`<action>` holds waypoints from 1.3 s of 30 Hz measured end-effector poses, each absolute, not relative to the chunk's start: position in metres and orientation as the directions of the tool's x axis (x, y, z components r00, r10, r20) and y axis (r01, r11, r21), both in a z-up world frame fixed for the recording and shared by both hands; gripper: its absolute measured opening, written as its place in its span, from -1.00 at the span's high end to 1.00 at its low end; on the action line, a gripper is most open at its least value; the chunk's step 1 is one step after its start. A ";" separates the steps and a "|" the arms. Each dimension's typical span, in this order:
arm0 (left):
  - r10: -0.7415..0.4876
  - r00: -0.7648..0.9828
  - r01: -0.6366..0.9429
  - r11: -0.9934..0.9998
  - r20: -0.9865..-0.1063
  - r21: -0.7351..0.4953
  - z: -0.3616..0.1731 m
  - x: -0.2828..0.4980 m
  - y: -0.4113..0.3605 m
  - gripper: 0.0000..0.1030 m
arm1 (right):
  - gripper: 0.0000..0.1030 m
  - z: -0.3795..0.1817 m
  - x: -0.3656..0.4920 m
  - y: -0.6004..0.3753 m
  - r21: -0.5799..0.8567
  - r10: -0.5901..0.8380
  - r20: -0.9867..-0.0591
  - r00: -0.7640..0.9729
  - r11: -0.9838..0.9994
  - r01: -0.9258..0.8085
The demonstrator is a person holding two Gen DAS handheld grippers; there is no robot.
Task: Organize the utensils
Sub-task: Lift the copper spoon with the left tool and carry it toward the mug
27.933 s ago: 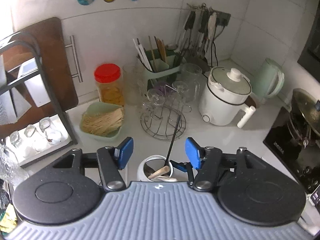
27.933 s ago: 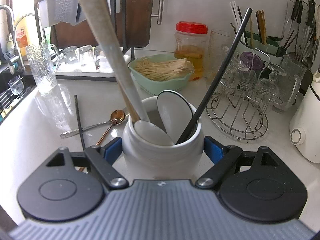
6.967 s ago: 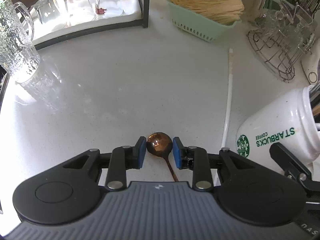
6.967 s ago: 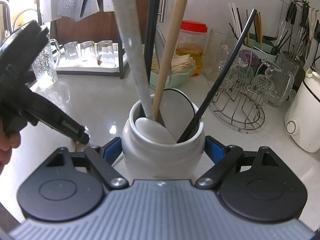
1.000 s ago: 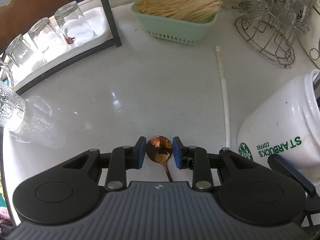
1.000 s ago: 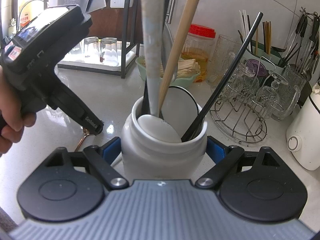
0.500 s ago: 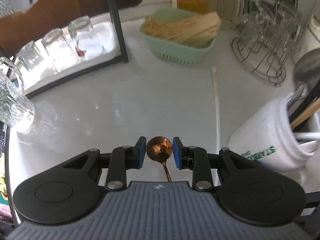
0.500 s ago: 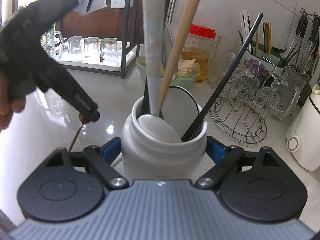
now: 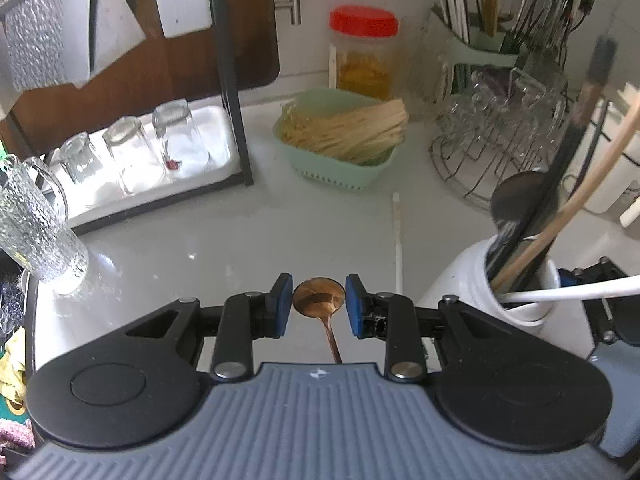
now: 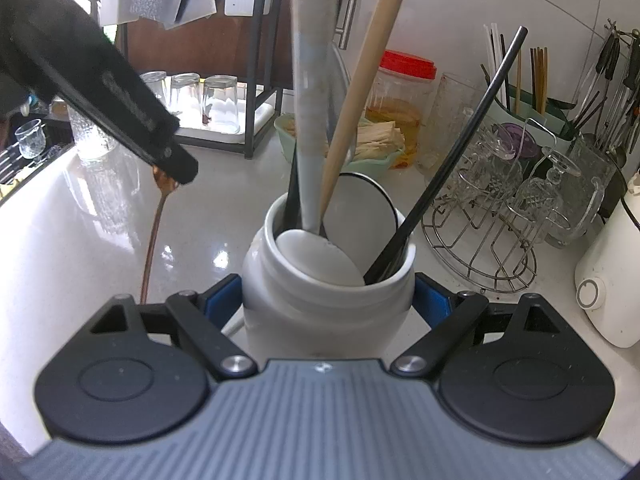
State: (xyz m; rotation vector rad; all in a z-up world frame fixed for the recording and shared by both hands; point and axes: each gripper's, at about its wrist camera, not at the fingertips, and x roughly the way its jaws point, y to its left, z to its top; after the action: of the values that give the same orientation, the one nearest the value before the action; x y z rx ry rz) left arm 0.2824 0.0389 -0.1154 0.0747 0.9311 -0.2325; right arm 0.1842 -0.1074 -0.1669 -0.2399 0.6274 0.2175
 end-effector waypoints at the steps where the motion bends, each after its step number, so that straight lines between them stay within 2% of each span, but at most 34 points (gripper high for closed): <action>1: -0.168 0.580 0.233 0.972 -0.797 -0.036 -0.113 0.281 0.039 0.36 | -0.80 -0.167 0.185 -0.107 -0.155 0.127 -0.601 0.789 0.950 -0.272; 29: -0.205 0.642 0.275 0.961 -0.739 -0.027 -0.076 0.254 0.035 0.36 | -0.80 -0.168 0.185 -0.106 -0.159 0.122 -0.593 0.796 0.951 -0.265; 39: -0.249 0.661 0.337 0.941 -0.707 -0.016 -0.034 0.248 0.029 0.36 | -0.80 -0.168 0.185 -0.106 -0.161 0.123 -0.592 0.797 0.950 -0.266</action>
State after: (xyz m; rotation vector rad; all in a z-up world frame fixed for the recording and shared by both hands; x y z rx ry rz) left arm 0.2475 0.0291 -0.0340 0.1199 0.7809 -0.3322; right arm 0.1847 -0.1061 -0.1680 -0.2427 0.6156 0.2112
